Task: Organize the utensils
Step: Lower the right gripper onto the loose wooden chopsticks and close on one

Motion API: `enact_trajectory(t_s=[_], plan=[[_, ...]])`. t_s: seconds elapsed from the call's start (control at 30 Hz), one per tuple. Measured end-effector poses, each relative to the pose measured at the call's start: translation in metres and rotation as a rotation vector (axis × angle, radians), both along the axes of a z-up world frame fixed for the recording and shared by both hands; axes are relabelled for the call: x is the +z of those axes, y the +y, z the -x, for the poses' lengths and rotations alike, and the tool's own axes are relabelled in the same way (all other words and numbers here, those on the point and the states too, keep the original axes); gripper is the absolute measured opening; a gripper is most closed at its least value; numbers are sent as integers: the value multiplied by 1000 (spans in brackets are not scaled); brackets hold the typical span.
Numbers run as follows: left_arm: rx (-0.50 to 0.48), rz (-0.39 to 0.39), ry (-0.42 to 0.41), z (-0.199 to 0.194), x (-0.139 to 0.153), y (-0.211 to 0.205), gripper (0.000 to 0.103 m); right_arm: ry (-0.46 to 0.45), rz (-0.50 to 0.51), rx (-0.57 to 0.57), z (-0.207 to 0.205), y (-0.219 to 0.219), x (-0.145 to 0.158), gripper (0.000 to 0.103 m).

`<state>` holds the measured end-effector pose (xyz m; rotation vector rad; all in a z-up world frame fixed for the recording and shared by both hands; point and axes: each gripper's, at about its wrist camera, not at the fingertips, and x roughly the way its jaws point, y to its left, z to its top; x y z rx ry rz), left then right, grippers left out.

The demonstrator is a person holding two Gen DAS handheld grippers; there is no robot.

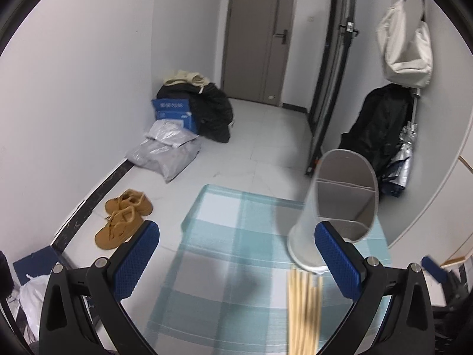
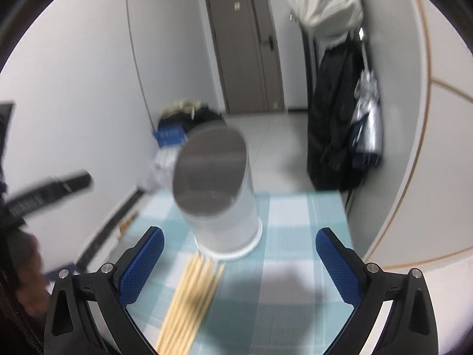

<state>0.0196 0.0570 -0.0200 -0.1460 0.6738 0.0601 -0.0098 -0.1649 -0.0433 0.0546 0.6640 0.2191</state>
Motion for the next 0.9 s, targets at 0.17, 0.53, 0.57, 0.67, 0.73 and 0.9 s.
enact_trajectory(t_s=[0.17,0.53,0.57,0.67,0.73,0.9], plan=[[22,29,51,-9,-9,16,102,158,96,50,-24,23,-38,86],[44,69,97,-24,-20,40,102,351,137,77,-51,46,-93,41],[49,68,100,-23,-21,42,102,361,131,83,-52,46,-95,39],[49,64,107,-23,-22,43,102,388,166,77,-59,50,-104,36],[48,60,111,-23,-23,44,102,383,196,69,-58,53,-105,32],[53,73,121,-26,-25,50,102,395,236,89,-58,63,-112,10]])
